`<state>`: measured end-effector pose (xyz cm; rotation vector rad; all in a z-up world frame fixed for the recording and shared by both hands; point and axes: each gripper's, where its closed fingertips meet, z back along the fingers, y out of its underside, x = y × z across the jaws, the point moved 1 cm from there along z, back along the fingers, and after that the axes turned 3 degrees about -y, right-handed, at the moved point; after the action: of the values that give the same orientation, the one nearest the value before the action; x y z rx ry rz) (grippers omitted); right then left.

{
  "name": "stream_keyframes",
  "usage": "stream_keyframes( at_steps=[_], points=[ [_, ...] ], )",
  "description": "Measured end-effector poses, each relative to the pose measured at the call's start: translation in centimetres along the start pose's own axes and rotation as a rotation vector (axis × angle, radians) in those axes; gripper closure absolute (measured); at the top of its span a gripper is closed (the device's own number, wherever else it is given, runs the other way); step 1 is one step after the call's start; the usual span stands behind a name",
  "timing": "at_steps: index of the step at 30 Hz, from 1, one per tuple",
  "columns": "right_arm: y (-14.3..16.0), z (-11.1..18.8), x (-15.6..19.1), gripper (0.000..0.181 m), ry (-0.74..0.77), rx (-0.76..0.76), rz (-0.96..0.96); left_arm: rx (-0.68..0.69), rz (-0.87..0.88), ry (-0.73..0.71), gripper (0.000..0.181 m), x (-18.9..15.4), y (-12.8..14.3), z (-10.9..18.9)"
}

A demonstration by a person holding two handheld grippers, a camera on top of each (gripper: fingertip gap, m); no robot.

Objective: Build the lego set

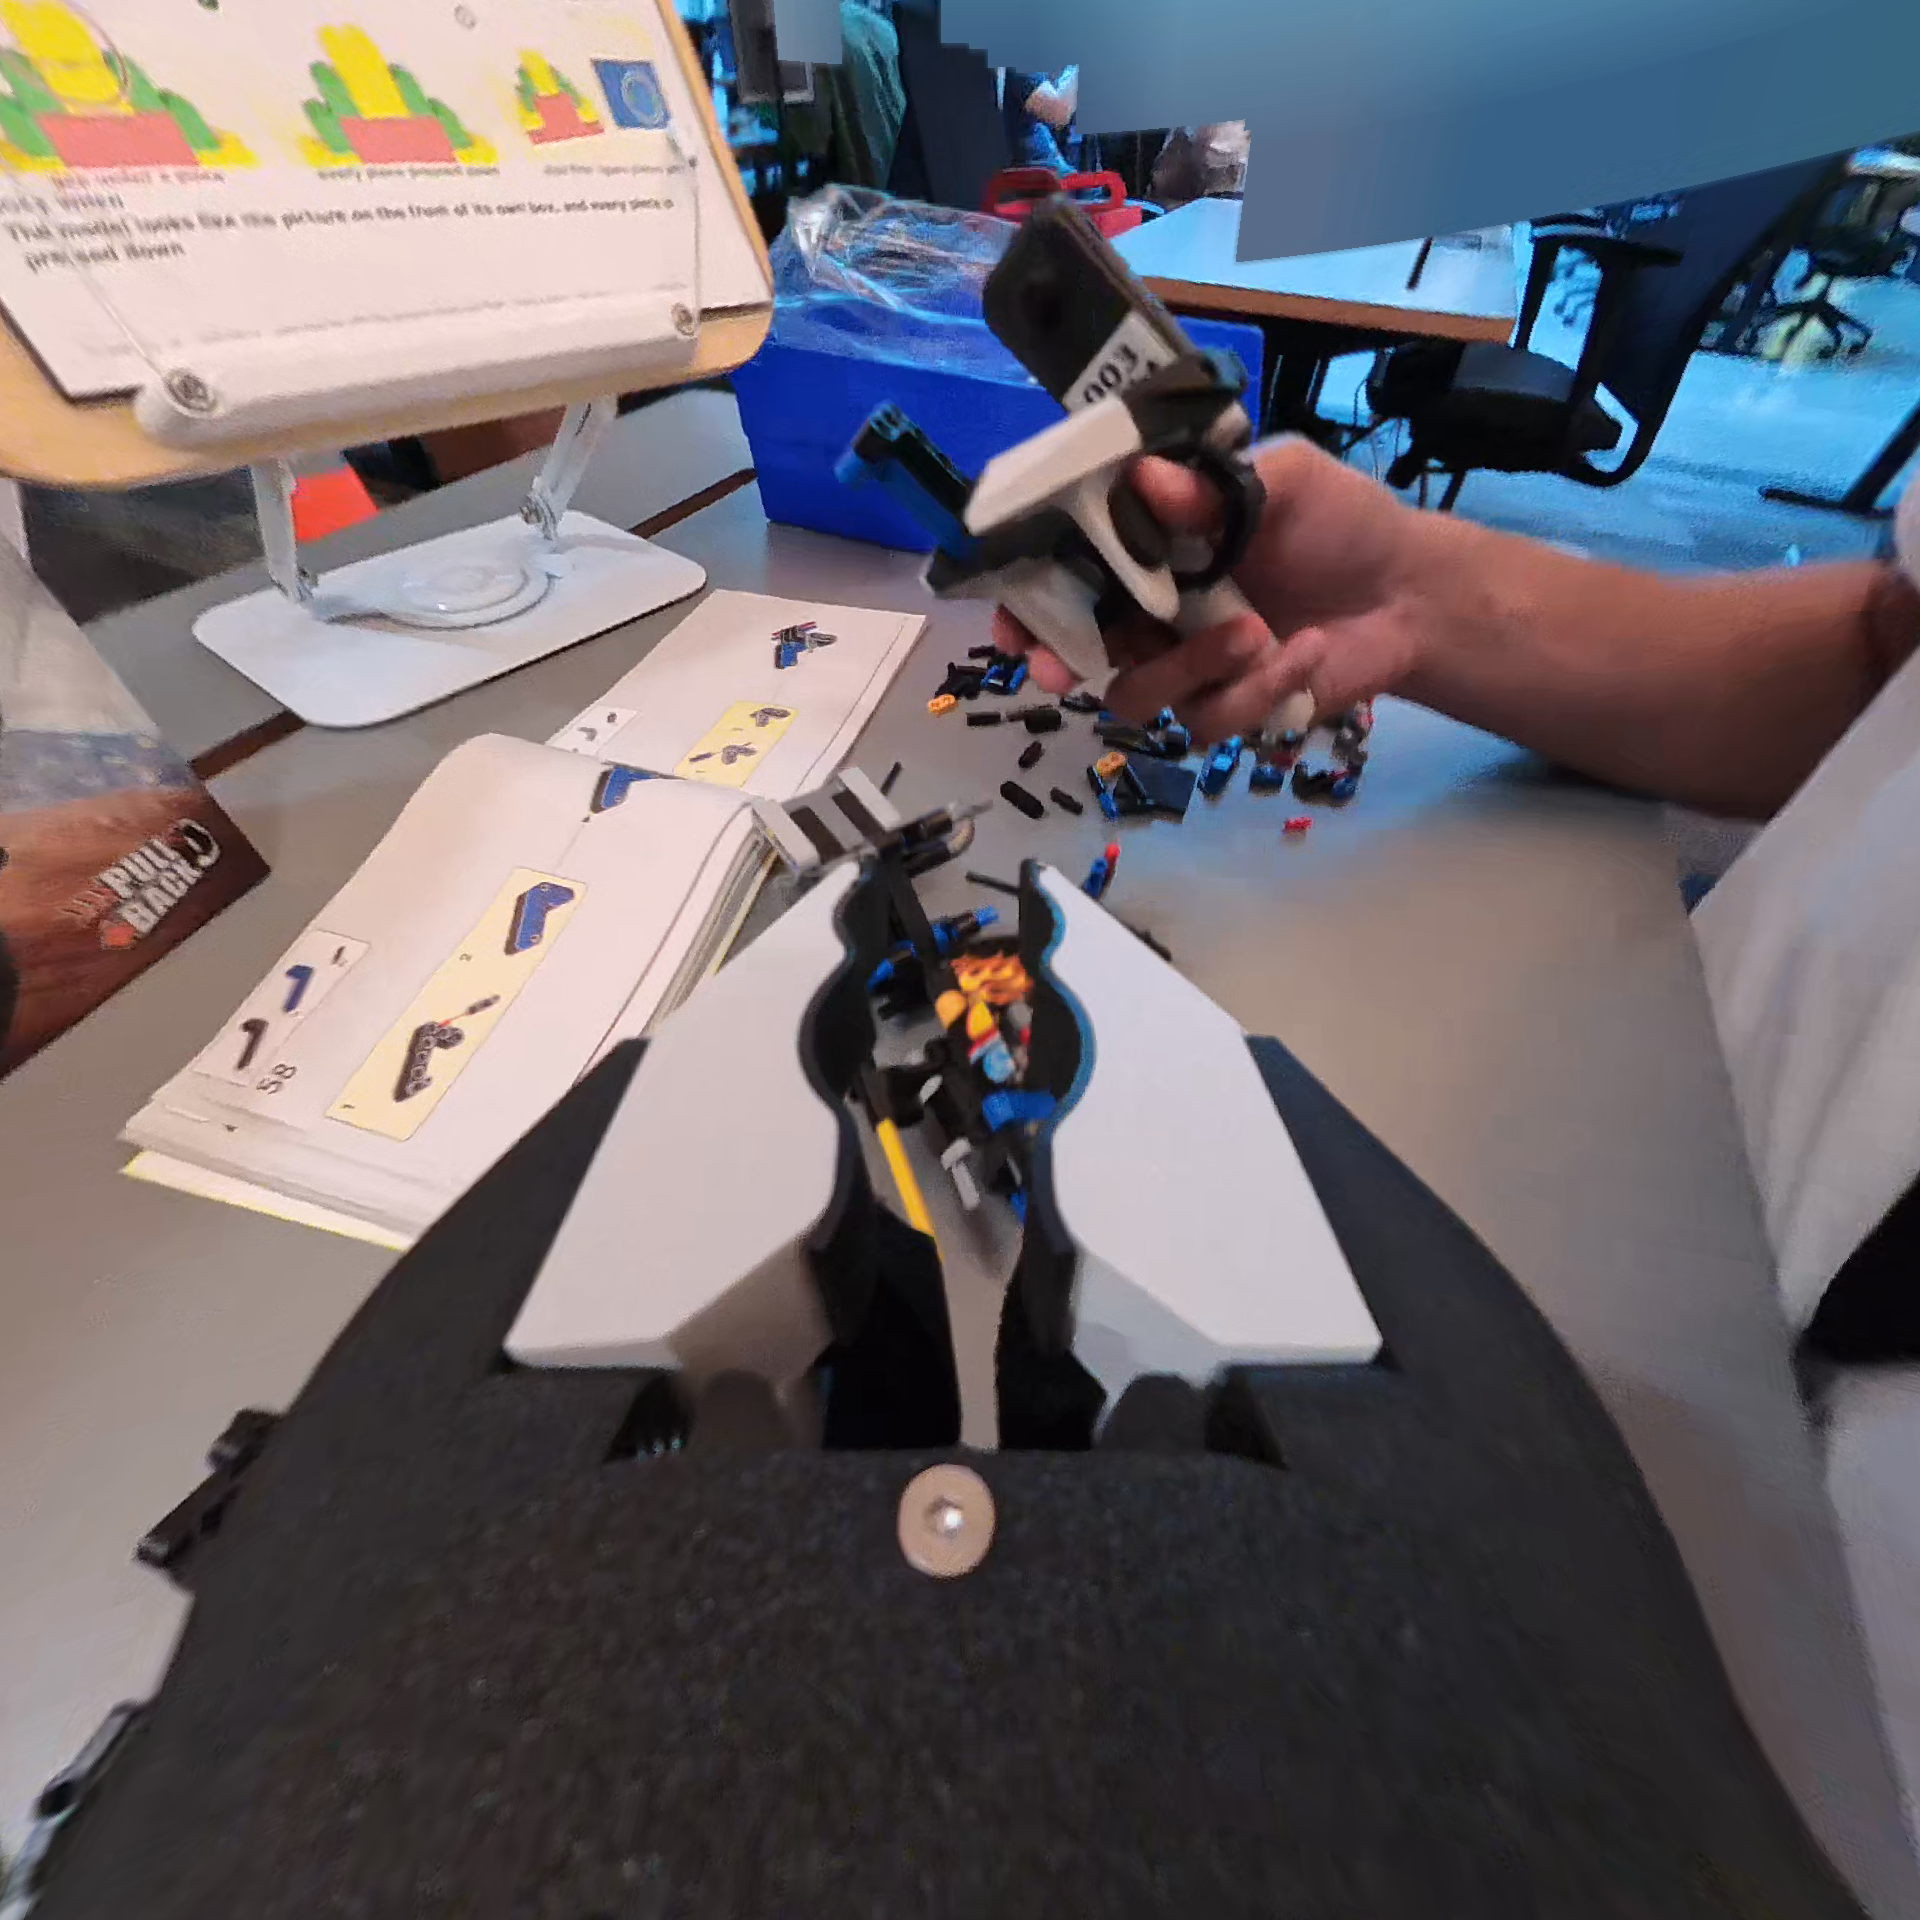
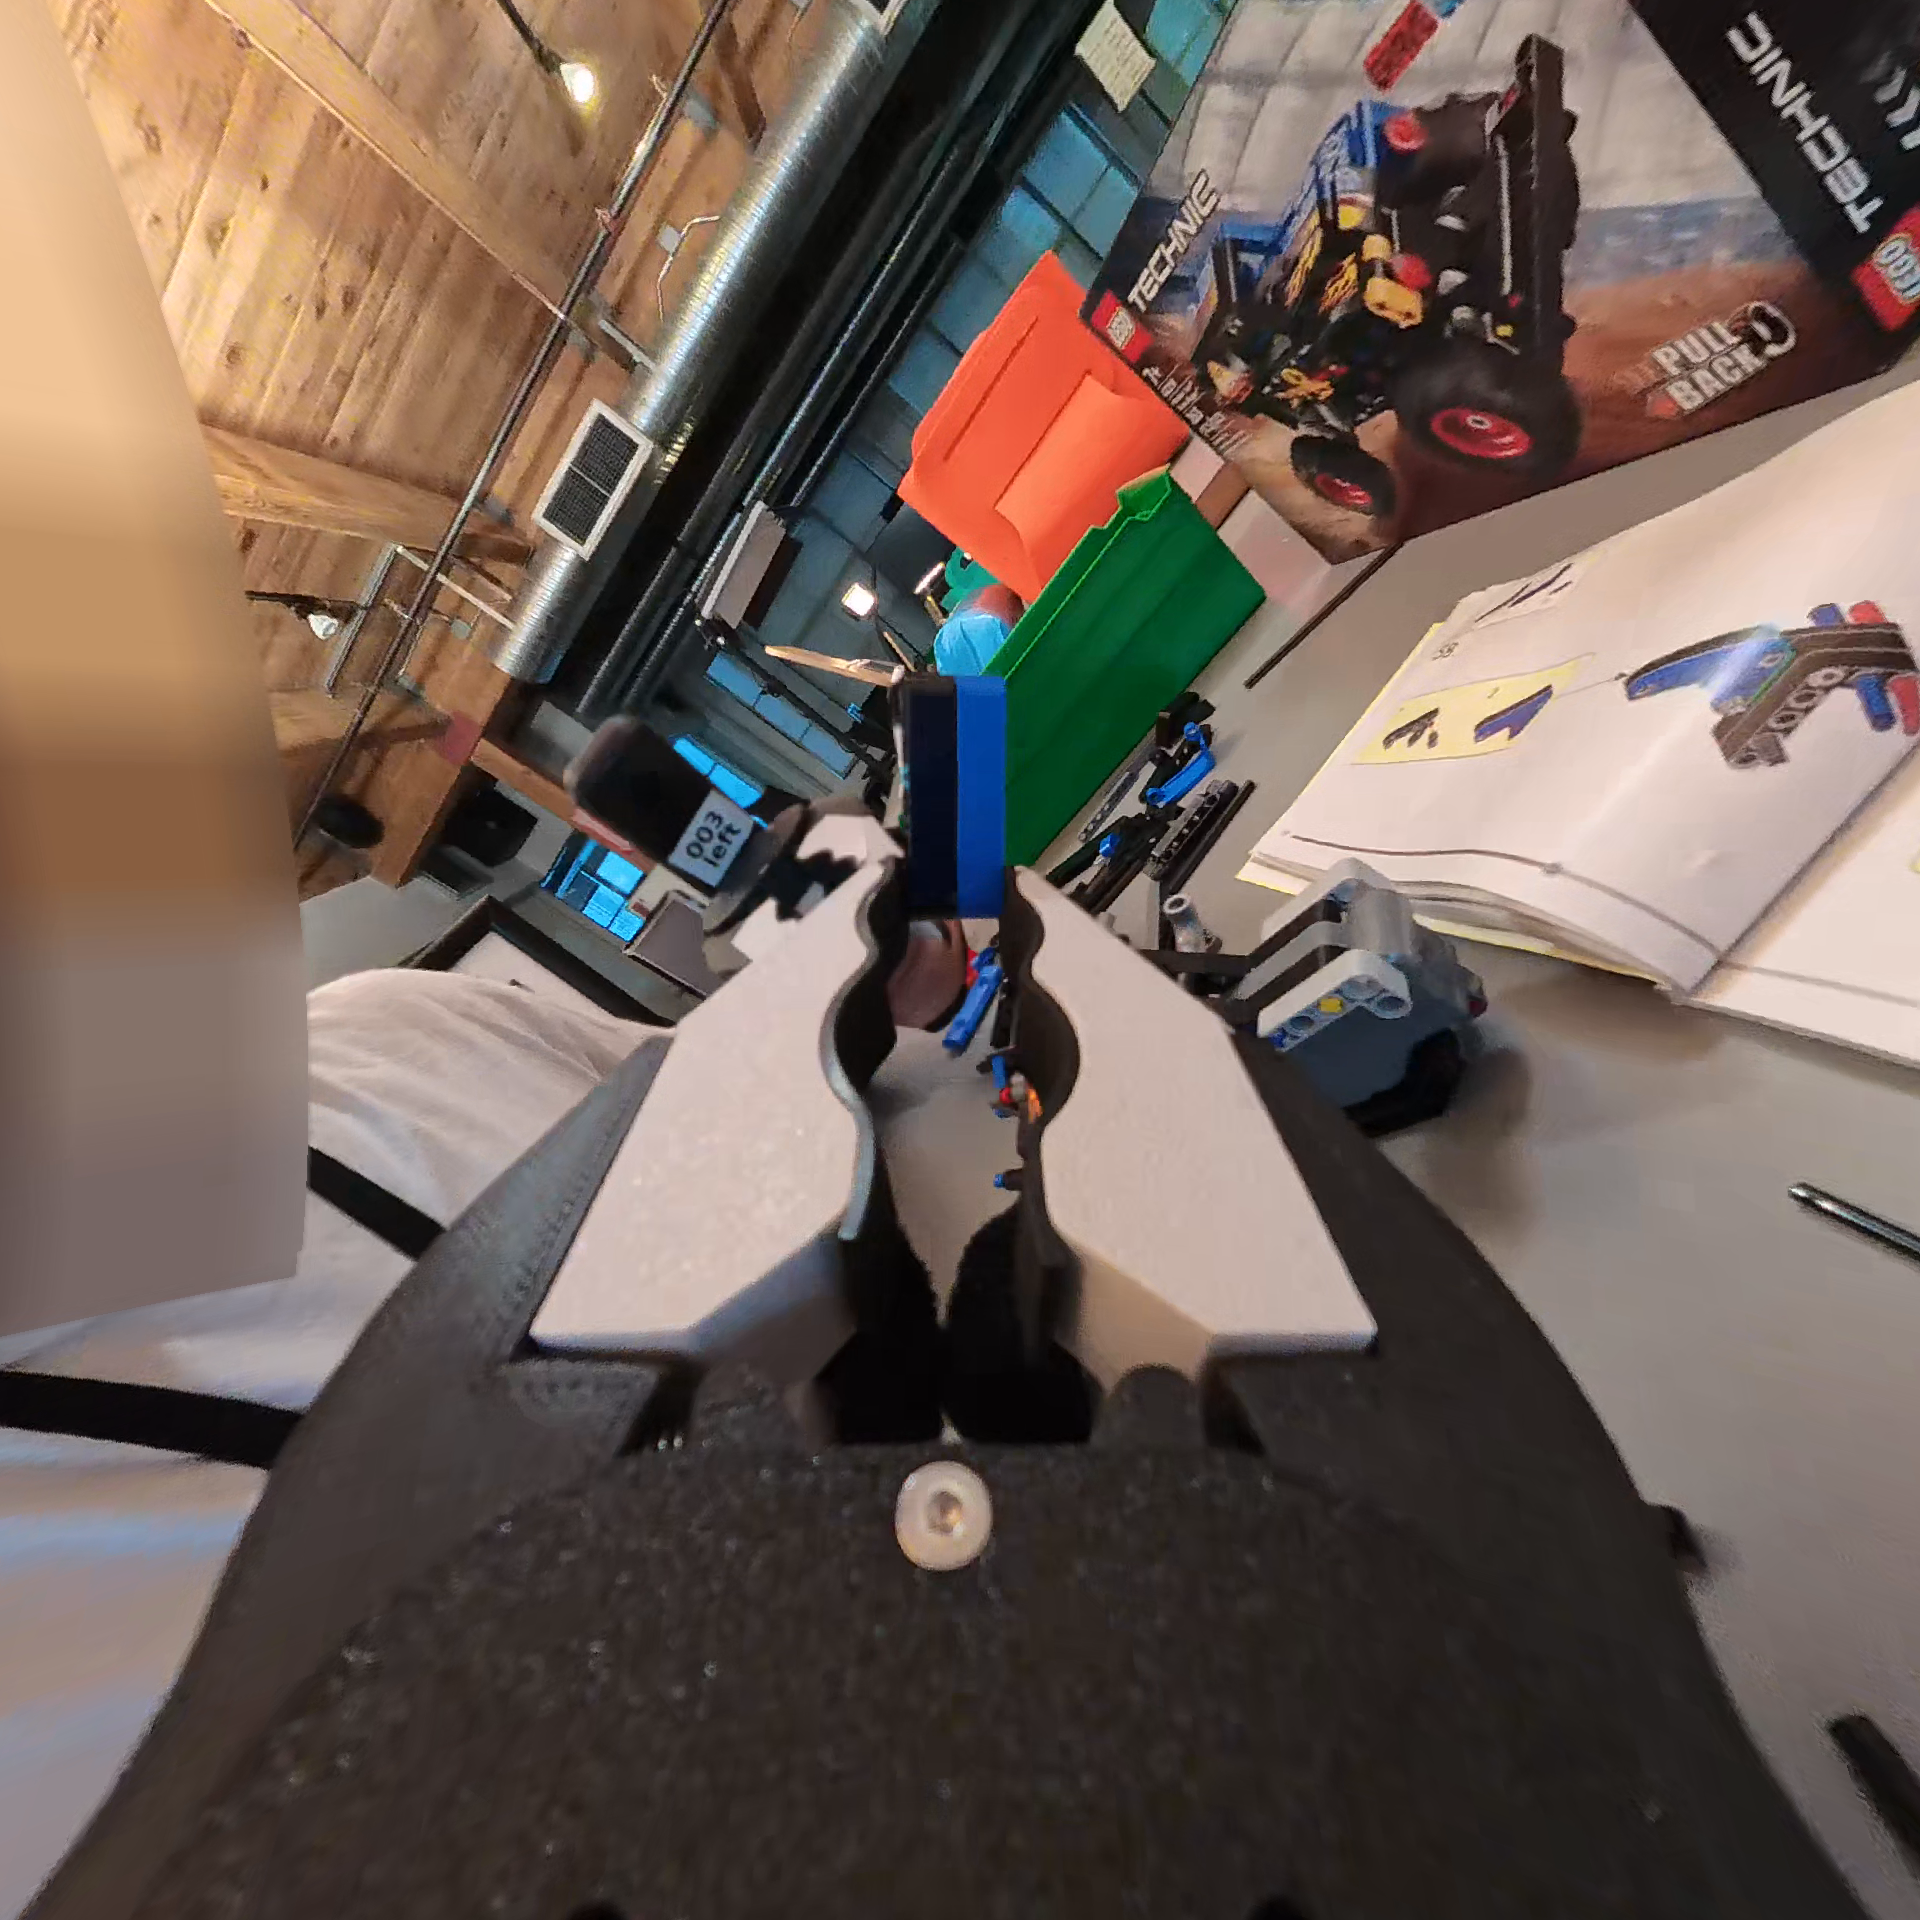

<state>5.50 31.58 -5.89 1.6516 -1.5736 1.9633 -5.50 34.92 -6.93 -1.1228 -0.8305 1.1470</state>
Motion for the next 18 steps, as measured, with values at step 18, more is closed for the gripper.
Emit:
stream_keyframes(
  at_steps=[18],
  points=[
    [4.9, -3.7, 5.5, 0.166, -0.287, 0.148, 0.051, -0.232, 0.507, 0.390, 0.156, -3.0, -5.5, -4.3]
  ],
)
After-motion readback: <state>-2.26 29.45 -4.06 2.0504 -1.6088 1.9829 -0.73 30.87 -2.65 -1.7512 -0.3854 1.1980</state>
